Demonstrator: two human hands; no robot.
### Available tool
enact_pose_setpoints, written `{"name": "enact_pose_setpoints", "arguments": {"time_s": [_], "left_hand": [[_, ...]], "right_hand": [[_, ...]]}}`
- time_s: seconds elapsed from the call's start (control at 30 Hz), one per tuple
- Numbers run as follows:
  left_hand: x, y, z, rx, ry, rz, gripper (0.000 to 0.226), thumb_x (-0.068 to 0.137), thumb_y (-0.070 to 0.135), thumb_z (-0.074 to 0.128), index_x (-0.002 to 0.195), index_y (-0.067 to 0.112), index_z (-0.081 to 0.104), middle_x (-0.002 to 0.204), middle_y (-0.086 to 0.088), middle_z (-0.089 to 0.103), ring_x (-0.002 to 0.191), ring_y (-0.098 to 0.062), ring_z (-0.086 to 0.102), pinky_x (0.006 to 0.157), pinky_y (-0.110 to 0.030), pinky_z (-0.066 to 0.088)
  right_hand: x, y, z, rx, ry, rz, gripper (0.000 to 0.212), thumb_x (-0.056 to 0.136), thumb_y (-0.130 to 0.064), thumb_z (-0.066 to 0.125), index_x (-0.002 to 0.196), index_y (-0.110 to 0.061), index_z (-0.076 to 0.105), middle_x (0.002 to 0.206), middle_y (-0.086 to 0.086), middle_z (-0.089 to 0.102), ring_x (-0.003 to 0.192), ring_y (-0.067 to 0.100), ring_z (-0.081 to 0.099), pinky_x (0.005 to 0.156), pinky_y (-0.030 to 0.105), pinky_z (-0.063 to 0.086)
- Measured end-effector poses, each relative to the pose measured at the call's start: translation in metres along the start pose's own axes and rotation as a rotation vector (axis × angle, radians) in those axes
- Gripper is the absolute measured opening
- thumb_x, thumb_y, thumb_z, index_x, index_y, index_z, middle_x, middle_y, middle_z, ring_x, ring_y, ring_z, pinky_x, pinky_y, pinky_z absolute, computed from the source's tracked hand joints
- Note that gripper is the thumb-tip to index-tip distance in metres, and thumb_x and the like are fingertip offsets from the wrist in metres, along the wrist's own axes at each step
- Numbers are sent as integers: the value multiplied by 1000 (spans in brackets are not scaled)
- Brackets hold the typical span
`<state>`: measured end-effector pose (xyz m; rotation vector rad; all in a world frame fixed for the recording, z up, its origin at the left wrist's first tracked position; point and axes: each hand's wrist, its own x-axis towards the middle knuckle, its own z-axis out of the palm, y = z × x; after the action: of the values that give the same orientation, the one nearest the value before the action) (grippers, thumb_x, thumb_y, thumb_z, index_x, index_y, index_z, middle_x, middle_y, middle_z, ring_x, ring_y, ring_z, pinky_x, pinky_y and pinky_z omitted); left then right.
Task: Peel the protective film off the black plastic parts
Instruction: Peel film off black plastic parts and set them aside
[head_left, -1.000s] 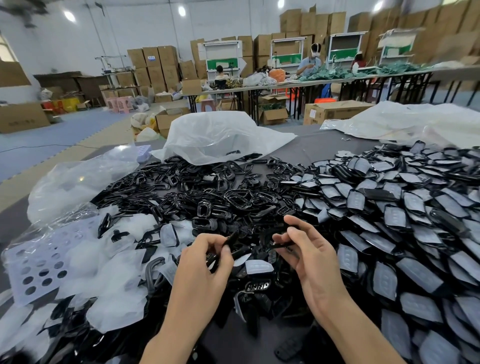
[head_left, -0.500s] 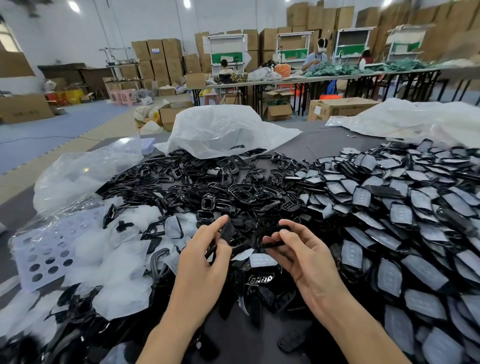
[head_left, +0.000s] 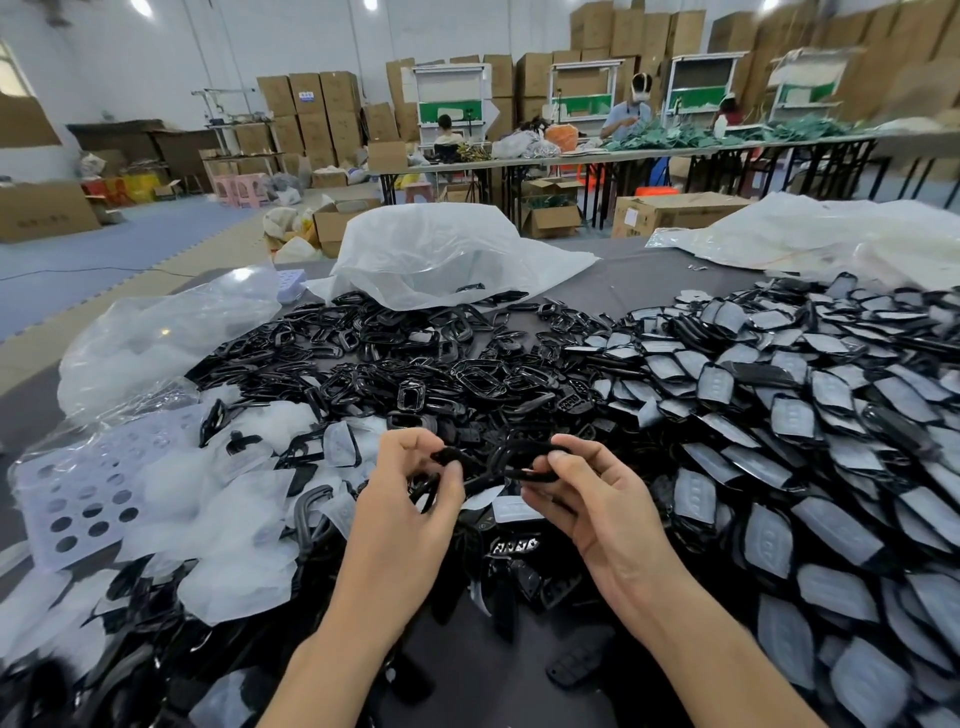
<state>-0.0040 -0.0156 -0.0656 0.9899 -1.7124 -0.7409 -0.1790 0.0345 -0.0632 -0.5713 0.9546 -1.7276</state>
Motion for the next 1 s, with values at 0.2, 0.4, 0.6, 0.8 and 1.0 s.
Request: {"name": "enact_pose_setpoints", "arguments": {"time_s": [0.2, 0.4, 0.6, 0.8, 1.0], "left_hand": [[-2, 15, -1, -1, 38, 36, 18, 95, 31, 63, 108, 43, 59, 105, 28, 65, 107, 5, 59, 82, -5, 41], [-9, 31, 6, -170, 16, -16, 13, 94, 25, 66, 96, 38, 67, 88, 16, 69, 84, -2, 63, 74, -9, 45], [-15, 36, 11, -357, -28, -102, 15, 92, 19, 68, 92, 34, 70, 83, 6, 70, 73, -9, 62, 69, -12, 48], [-14, 32, 15, -355, -55, -147, 16, 93, 8, 67, 89, 24, 66, 103, 3, 71, 86, -6, 67, 72, -16, 51], [-13, 31, 11, -324, -149, -172, 19, 97, 12, 60, 104, 28, 62, 89, -5, 69, 75, -5, 61, 70, -14, 49]], "right_hand": [[-3, -9, 0, 265, -104, 11, 44, 78, -17, 69, 122, -13, 63, 75, 3, 64, 92, 25, 73, 86, 41, 59], [-5, -8, 3, 181, -119, 66, 38, 80, -20, 68, 118, -12, 69, 100, 10, 76, 85, 28, 75, 60, 30, 59], [-8, 5, 11, -36, -210, 7, 29, 90, -30, 58, 98, -13, 80, 92, 13, 74, 65, 17, 67, 53, 24, 52], [-13, 6, 14, -57, -334, 23, 36, 97, -31, 51, 107, -9, 77, 90, 10, 74, 70, 16, 67, 66, 25, 57], [-16, 5, 14, -70, -395, 21, 35, 100, -32, 53, 116, -9, 73, 111, 16, 72, 86, 22, 69, 77, 27, 58]]}}
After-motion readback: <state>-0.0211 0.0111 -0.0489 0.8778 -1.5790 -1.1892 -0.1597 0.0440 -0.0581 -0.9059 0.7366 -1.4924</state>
